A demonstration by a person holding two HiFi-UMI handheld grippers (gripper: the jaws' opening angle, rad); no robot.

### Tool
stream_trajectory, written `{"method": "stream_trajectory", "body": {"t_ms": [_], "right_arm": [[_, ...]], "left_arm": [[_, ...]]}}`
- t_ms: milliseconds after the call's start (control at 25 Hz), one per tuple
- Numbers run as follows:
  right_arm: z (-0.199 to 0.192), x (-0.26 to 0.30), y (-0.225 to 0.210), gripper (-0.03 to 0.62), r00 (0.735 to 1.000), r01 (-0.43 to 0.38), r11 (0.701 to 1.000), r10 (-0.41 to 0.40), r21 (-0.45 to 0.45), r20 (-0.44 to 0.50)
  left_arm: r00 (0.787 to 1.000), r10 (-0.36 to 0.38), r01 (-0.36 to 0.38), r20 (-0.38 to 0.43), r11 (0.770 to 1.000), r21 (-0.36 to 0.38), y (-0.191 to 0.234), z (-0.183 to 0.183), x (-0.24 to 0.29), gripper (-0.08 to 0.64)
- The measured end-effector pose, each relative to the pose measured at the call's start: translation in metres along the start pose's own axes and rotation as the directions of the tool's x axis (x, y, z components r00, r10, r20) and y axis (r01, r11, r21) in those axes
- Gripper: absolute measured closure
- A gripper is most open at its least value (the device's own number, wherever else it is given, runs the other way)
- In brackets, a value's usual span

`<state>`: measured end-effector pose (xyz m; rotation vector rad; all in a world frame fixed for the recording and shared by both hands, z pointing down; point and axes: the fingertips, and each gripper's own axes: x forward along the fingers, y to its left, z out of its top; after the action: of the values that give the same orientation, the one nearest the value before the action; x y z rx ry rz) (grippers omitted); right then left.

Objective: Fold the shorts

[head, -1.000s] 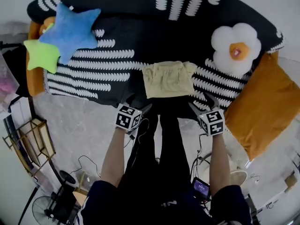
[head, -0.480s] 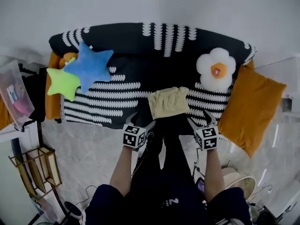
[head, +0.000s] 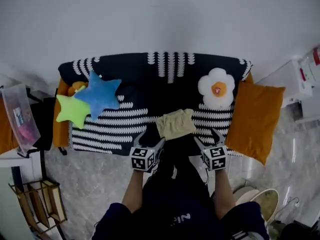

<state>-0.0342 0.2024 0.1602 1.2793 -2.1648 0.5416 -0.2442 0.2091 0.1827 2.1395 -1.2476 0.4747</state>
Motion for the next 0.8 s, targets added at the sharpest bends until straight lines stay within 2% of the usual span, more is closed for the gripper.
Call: {"method": "stream_trajectory", "body": {"t_ms": [240,360,480,600,800], "right_arm": [[0.036,-0.039,0.004,0.249,0.988,0.069,0.997,-0.072,0.022,0.136],[0.061,-0.060,0.003,0.249,0.971,0.101,0.995,-0.101,0.010,0.217],[0.100,-0.083,0.009,0.244,0.944,0.132,0.990,-0.108,-0.056,0.312],[0.143,-0.110,0.016,0.225,0.899,0.164,0.983,-0.112,-0.087,0.424],[0.212,-0.162,0.033,0.190,0.792,0.205,0.973,-0.099,-0.109,0.602]], "left_arm": [[0.985,-0.013,-0.008,0.170,0.993,0.120,-0.015,0.062,-0.038,0.189],[0.965,-0.035,-0.014,0.261,0.983,0.184,-0.026,0.102,-0.061,0.189],[0.937,-0.048,-0.038,0.345,0.970,0.239,-0.035,0.143,-0.085,0.189],[0.900,-0.058,-0.076,0.433,0.955,0.287,-0.045,0.181,-0.114,0.189],[0.814,-0.105,-0.112,0.571,0.936,0.333,-0.066,0.235,-0.169,0.189]]}}
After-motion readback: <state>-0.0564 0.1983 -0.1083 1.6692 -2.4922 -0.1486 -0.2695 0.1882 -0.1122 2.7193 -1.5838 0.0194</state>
